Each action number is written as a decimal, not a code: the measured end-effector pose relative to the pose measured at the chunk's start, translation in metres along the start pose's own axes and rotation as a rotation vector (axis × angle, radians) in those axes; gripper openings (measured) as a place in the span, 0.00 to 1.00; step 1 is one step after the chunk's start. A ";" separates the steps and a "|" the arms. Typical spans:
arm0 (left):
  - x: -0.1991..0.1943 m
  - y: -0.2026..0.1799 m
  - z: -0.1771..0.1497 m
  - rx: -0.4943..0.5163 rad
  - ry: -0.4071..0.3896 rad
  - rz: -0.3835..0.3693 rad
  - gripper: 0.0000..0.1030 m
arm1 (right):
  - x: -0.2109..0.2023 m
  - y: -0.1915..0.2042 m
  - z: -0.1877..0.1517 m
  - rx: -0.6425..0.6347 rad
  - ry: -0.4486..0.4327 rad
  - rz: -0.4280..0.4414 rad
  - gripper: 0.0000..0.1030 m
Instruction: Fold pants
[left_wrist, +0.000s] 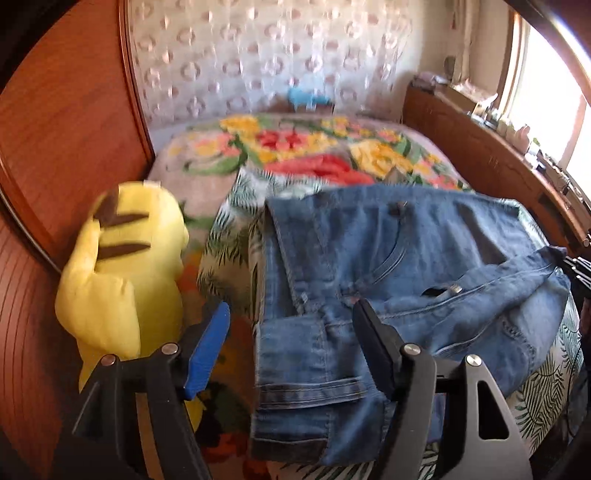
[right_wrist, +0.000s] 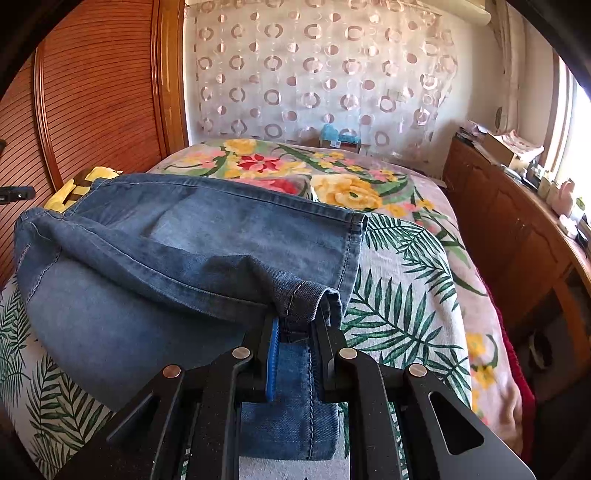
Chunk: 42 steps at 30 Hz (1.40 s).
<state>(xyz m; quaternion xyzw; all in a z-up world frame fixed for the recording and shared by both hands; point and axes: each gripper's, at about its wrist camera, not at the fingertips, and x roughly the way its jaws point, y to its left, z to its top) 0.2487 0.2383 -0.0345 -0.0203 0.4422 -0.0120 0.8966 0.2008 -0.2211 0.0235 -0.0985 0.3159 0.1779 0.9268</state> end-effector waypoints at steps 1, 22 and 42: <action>0.003 0.002 -0.003 -0.004 0.026 -0.007 0.60 | 0.000 -0.001 -0.001 0.000 -0.001 0.000 0.14; -0.082 -0.014 0.008 -0.033 -0.361 -0.011 0.09 | -0.059 -0.017 0.025 0.049 -0.204 -0.003 0.14; 0.036 -0.015 0.098 -0.028 -0.357 0.051 0.09 | 0.050 0.004 0.082 0.011 -0.028 -0.199 0.14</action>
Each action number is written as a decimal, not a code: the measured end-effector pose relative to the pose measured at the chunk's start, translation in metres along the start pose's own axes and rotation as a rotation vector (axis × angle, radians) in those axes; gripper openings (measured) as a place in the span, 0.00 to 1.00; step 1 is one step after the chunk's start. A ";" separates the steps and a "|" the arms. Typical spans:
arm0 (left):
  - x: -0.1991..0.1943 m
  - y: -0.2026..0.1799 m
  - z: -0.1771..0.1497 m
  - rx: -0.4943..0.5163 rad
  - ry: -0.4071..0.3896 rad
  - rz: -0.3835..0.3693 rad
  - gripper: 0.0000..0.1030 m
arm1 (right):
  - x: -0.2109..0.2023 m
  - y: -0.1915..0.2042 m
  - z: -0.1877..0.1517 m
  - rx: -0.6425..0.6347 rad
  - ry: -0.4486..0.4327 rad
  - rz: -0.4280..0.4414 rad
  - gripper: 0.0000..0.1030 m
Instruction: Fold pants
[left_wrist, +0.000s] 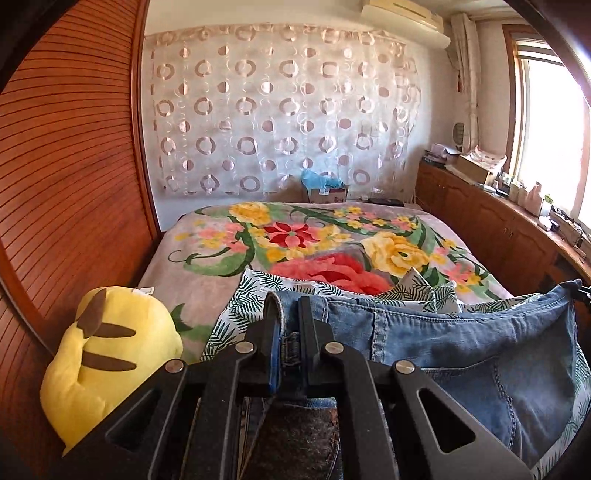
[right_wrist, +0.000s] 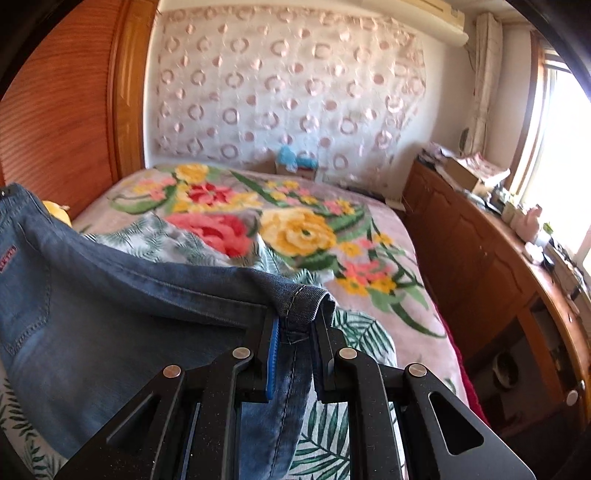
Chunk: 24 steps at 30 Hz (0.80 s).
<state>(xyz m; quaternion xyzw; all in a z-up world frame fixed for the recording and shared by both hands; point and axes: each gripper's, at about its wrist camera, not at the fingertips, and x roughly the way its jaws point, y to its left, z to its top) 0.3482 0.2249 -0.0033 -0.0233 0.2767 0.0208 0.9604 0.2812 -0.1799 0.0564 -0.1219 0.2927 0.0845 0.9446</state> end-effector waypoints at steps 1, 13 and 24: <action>0.004 -0.001 0.000 0.004 0.007 0.001 0.09 | 0.005 0.004 0.007 0.001 0.006 -0.004 0.14; -0.024 -0.010 -0.027 0.039 0.063 -0.038 0.63 | 0.011 -0.019 0.019 0.047 0.036 0.075 0.27; -0.083 -0.055 -0.060 0.062 0.055 -0.106 0.78 | -0.028 -0.043 -0.019 0.089 0.004 0.131 0.52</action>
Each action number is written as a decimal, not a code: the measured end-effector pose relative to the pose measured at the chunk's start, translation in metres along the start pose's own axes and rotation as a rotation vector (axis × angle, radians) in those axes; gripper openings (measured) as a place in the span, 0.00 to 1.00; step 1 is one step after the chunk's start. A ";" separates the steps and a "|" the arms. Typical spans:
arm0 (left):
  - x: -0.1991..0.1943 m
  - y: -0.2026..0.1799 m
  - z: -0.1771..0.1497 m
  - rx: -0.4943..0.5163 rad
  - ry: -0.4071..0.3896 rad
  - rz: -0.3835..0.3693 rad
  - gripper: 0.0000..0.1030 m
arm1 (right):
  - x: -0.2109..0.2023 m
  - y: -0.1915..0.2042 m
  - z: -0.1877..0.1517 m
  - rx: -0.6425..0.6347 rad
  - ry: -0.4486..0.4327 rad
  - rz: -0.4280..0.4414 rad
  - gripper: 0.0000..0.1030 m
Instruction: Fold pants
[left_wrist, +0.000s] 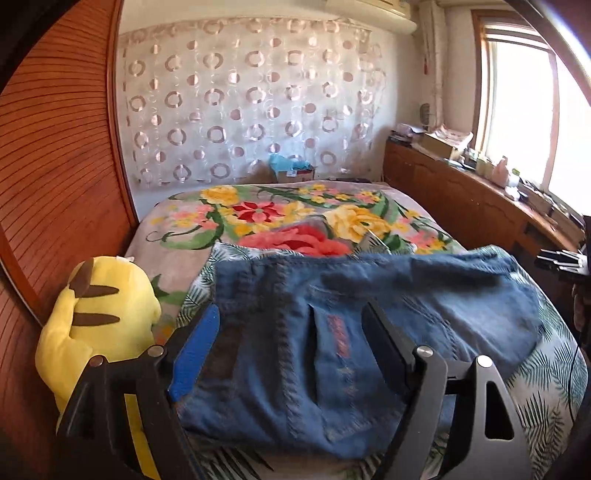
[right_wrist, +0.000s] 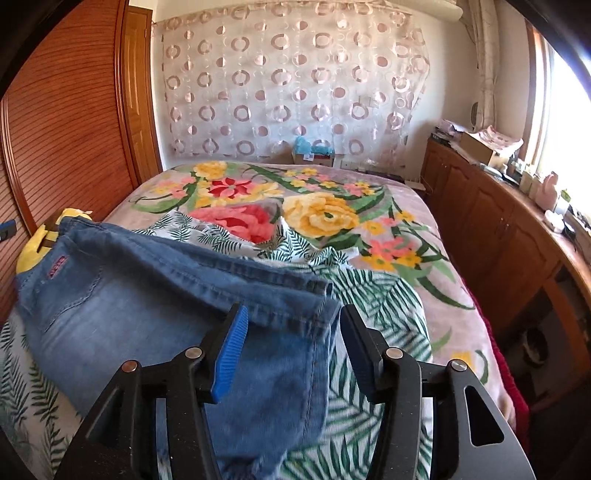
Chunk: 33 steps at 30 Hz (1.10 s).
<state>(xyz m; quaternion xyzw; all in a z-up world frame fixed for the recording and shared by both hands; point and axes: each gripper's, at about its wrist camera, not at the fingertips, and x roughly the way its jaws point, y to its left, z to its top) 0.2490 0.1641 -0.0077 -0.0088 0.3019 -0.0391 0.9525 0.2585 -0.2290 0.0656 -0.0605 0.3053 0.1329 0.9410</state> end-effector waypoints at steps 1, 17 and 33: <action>-0.001 -0.005 -0.003 0.003 0.005 -0.010 0.78 | -0.002 -0.002 -0.004 0.000 0.005 0.002 0.52; -0.003 -0.077 -0.039 0.042 0.063 -0.106 0.78 | 0.003 -0.018 -0.032 0.040 0.121 0.061 0.52; -0.008 -0.101 -0.053 0.070 0.091 -0.116 0.78 | 0.007 -0.015 -0.025 0.016 0.156 0.107 0.15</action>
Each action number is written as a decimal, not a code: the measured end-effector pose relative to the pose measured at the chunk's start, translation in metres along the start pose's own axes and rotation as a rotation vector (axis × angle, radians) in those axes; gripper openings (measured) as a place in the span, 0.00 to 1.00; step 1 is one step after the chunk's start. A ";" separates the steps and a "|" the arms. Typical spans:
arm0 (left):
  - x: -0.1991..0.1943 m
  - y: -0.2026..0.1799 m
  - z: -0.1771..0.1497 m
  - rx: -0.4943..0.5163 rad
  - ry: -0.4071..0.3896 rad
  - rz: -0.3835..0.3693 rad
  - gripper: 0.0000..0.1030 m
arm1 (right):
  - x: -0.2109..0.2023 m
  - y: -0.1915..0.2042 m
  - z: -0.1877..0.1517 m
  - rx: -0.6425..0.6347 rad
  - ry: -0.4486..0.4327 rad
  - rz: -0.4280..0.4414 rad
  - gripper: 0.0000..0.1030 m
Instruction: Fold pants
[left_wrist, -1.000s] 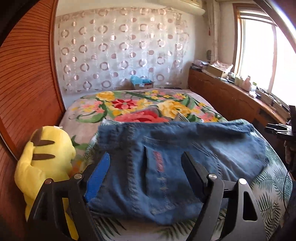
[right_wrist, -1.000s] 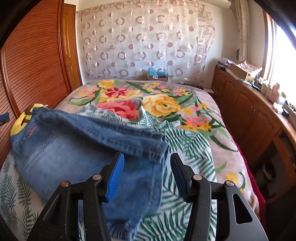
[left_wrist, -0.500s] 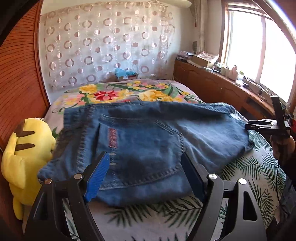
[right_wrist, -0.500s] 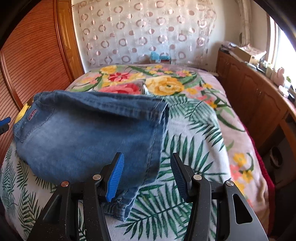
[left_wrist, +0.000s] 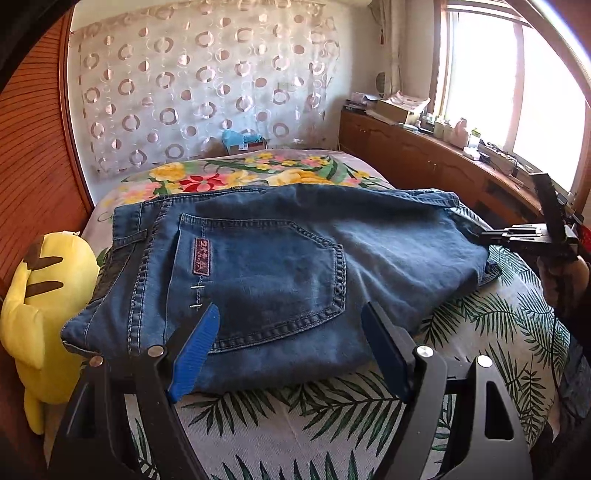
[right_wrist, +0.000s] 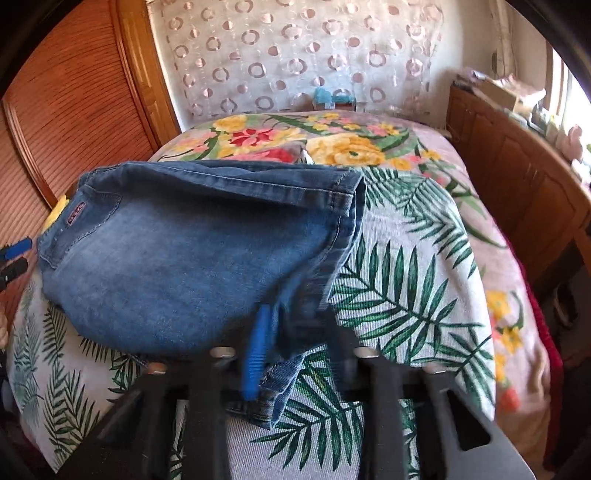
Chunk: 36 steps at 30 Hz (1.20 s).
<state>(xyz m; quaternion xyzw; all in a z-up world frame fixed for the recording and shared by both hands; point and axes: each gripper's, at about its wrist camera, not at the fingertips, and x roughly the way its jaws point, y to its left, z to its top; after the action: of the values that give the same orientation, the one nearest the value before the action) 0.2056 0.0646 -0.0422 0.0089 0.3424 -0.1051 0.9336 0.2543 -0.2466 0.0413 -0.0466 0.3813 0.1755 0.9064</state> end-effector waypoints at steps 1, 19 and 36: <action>0.000 0.000 0.000 0.000 0.000 0.001 0.78 | -0.004 0.003 0.001 -0.015 -0.015 0.005 0.10; -0.010 0.013 -0.004 -0.026 -0.024 0.015 0.78 | -0.052 0.025 -0.012 -0.030 -0.111 0.016 0.03; -0.018 0.072 -0.004 -0.102 -0.042 0.141 0.78 | -0.007 0.019 -0.030 0.066 0.011 -0.063 0.49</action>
<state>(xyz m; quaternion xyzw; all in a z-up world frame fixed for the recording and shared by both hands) 0.2041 0.1387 -0.0377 -0.0170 0.3260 -0.0218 0.9450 0.2229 -0.2378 0.0256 -0.0297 0.3901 0.1339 0.9105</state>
